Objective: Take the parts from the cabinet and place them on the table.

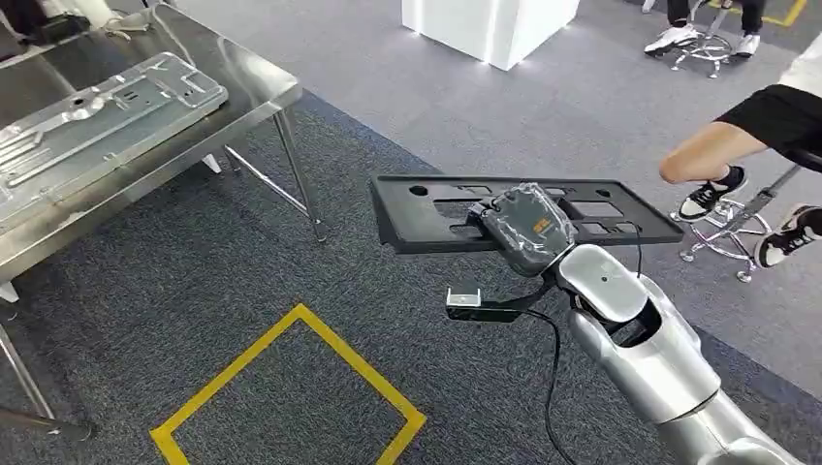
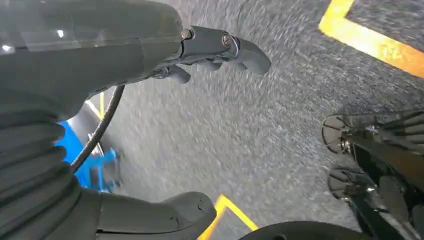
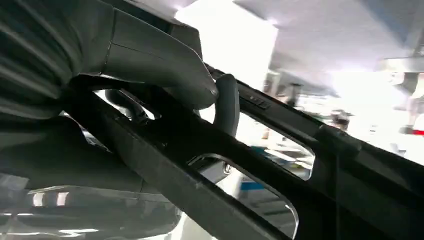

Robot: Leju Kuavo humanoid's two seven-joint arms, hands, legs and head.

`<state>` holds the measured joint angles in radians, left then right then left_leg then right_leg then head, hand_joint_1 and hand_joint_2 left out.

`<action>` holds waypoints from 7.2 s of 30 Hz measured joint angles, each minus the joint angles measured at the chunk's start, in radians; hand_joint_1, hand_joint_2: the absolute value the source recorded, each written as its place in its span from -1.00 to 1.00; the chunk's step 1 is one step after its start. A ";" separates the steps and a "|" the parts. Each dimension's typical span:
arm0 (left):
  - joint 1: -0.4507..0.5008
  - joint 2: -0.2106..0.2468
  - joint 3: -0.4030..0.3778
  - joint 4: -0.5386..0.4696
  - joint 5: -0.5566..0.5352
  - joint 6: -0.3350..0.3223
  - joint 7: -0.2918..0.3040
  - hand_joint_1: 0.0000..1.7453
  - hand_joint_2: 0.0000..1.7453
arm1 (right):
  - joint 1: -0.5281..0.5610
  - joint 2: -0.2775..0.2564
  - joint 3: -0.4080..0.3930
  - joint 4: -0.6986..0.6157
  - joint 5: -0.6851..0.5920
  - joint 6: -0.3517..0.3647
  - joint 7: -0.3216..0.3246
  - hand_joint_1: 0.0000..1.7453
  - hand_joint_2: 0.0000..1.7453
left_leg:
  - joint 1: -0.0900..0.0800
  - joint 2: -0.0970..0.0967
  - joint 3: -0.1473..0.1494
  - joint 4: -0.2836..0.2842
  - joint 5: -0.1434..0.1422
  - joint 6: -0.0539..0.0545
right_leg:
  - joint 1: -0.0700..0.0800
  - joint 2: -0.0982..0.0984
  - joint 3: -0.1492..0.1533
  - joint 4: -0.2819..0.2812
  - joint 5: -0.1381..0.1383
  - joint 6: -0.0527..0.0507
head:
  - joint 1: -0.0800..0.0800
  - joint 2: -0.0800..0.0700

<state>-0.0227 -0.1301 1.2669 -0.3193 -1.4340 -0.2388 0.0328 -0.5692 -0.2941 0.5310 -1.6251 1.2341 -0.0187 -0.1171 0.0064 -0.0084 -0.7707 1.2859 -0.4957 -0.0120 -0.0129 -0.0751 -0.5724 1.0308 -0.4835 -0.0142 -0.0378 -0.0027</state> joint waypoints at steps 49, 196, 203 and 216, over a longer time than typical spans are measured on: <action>0.010 0.036 0.036 0.017 -0.024 -0.056 -0.111 -1.00 1.00 | -0.249 -0.016 0.285 0.185 0.009 0.103 0.011 1.00 1.00 | -0.001 -0.133 0.140 -0.254 0.085 0.058 | -0.008 0.138 -0.050 0.029 0.047 0.024 | 0.000 0.000; 0.027 0.062 0.101 0.031 -0.117 -0.067 -0.105 -1.00 1.00 | -0.170 -0.032 0.233 0.080 0.253 0.032 0.174 1.00 1.00 | -0.004 -0.015 0.185 -0.282 0.079 0.048 | 0.006 0.069 0.027 0.078 -0.055 0.023 | 0.000 0.000; 0.025 0.060 0.102 0.031 -0.115 -0.064 -0.108 -1.00 1.00 | -0.161 -0.013 0.232 0.088 0.253 0.032 0.174 1.00 1.00 | 0.002 -0.021 0.228 -0.278 0.038 0.040 | -0.015 0.068 -0.084 0.126 0.007 0.042 | 0.001 0.000; 0.024 0.053 0.112 0.031 -0.107 -0.065 -0.105 -1.00 1.00 | -0.150 -0.028 0.232 0.069 0.235 0.053 0.169 1.00 1.00 | 0.001 -0.007 0.049 0.025 -0.084 -0.016 | 0.006 0.053 -0.002 0.003 0.004 -0.020 | 0.000 0.000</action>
<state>0.0015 -0.0771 1.3787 -0.2884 -1.5408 -0.3037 -0.0725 -0.7188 -0.3223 0.7630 -1.5564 1.4687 0.0347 0.0515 0.0078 -0.0149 -0.7219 1.3107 -0.5797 -0.0279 -0.0071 -0.0218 -0.5745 1.0340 -0.4793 -0.0347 -0.0374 -0.0027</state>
